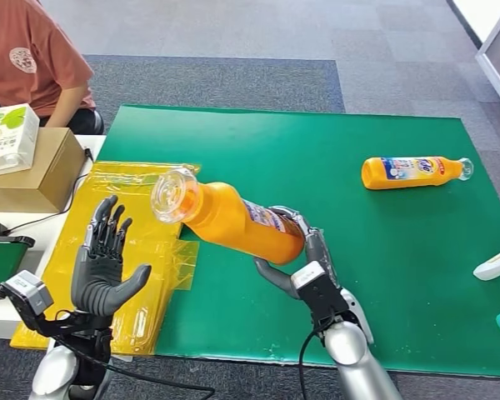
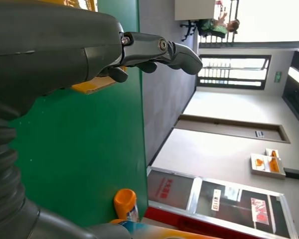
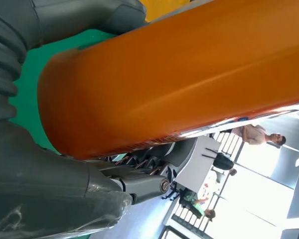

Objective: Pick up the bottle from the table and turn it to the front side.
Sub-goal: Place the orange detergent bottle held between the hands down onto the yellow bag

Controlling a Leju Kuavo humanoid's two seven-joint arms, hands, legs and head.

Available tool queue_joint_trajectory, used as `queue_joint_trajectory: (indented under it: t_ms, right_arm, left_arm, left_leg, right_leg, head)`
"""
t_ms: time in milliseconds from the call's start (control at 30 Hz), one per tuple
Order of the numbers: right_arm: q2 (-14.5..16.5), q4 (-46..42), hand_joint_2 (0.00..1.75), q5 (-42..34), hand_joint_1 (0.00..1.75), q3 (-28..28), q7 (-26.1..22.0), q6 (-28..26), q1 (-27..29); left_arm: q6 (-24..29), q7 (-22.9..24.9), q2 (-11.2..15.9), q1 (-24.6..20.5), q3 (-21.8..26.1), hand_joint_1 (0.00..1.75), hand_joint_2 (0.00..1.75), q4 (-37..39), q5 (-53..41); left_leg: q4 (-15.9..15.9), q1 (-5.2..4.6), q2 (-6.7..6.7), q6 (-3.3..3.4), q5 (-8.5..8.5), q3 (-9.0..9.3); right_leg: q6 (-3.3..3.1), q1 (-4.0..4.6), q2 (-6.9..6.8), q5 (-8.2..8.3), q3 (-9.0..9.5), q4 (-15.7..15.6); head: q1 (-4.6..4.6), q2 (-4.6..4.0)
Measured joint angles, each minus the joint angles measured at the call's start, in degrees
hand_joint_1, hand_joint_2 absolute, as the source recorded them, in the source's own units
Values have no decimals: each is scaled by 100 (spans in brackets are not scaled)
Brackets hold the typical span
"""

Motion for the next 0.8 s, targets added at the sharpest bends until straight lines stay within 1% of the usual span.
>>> queue_joint_trajectory:
  t_ms: [267,333,400,533,733,800]
  right_arm:
    - [0,-9,175,13,175,27,-4,-5,4]
    - [0,-9,175,158,175,85,-38,-66,4]
    - [0,-3,175,482,175,226,-80,-216,-1]
    - [2,143,175,1004,175,618,-66,-535,-82]
    - [31,652,175,1127,175,937,-44,-690,-296]
    - [52,854,175,1154,175,1018,-38,-673,-403]
  left_arm:
    - [-6,0,0,-6,3,0,175,39,-1]
    - [-117,18,2,-31,-9,0,175,56,3]
    - [-399,96,11,-110,-80,0,175,84,58]
    - [-984,370,52,-421,-493,0,175,226,219]
    - [-1289,746,187,-1089,-1319,0,175,566,163]
    - [-1355,947,249,-1405,-1543,0,175,740,81]
  left_leg:
    - [0,1,0,-1,0,0]
    - [0,1,0,-1,0,0]
    - [0,1,0,-1,0,0]
    - [0,1,0,0,0,0]
    - [0,0,-1,1,5,0]
    - [0,0,-1,1,9,0]
  right_leg:
    - [0,0,0,0,-1,0]
    - [-1,0,0,0,-2,0]
    - [-1,0,0,0,-2,0]
    - [0,0,0,0,-2,0]
    - [3,0,0,6,0,0]
    - [4,0,-1,9,0,1]
  head:
    - [1,-1]
    - [1,-1]
    - [1,0]
    - [1,-1]
    - [1,-1]
    - [0,-1]
